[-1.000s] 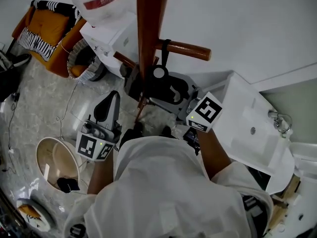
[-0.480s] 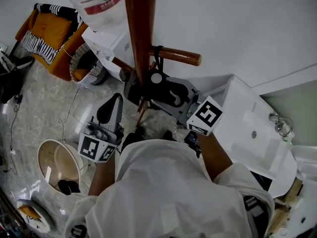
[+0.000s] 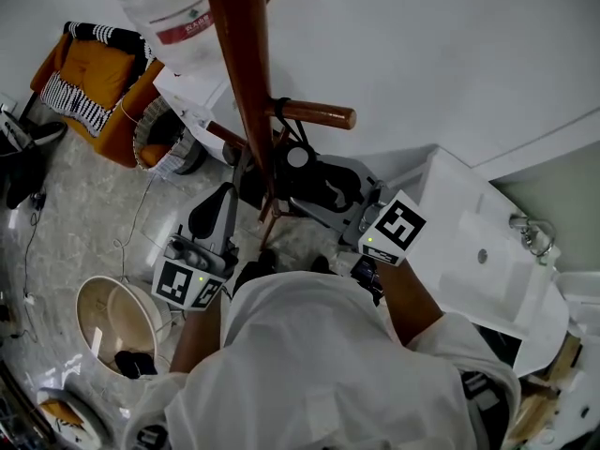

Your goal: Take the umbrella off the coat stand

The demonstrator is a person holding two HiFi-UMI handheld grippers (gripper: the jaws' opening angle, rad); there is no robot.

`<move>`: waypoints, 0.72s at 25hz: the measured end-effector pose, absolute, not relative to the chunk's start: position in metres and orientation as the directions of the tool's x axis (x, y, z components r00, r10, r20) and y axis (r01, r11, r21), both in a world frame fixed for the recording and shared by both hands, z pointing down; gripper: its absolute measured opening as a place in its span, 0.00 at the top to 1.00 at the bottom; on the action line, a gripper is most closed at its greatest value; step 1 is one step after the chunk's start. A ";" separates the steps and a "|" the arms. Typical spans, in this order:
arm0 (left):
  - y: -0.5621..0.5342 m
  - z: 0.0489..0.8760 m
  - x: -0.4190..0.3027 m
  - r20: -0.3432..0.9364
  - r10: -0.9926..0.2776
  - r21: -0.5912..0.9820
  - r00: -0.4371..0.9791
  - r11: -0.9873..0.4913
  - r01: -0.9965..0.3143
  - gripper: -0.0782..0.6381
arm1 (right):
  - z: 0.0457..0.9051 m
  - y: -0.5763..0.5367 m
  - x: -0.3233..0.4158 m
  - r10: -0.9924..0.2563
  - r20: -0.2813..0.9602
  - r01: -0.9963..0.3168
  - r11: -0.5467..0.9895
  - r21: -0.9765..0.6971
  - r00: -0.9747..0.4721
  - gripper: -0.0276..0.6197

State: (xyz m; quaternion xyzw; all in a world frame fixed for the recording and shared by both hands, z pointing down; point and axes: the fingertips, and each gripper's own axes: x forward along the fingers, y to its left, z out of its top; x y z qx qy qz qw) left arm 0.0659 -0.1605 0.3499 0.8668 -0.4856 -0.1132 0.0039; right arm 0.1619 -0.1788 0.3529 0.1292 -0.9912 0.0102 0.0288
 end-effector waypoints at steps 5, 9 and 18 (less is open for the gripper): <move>-0.161 0.352 0.075 -0.184 -0.835 0.117 0.519 -0.542 -0.832 0.87 | 0.342 -0.174 0.170 -0.264 0.037 -0.265 0.964 -0.010 -0.964 0.61; -0.161 0.353 0.082 -0.186 -0.828 0.120 0.529 -0.554 -0.824 0.87 | 0.332 -0.171 0.176 -0.270 0.015 -0.270 0.963 0.003 -0.963 0.62; -0.162 0.350 0.097 -0.192 -0.808 0.116 0.557 -0.582 -0.805 0.87 | 0.312 -0.171 0.196 -0.304 -0.021 -0.304 0.952 0.027 -0.953 0.62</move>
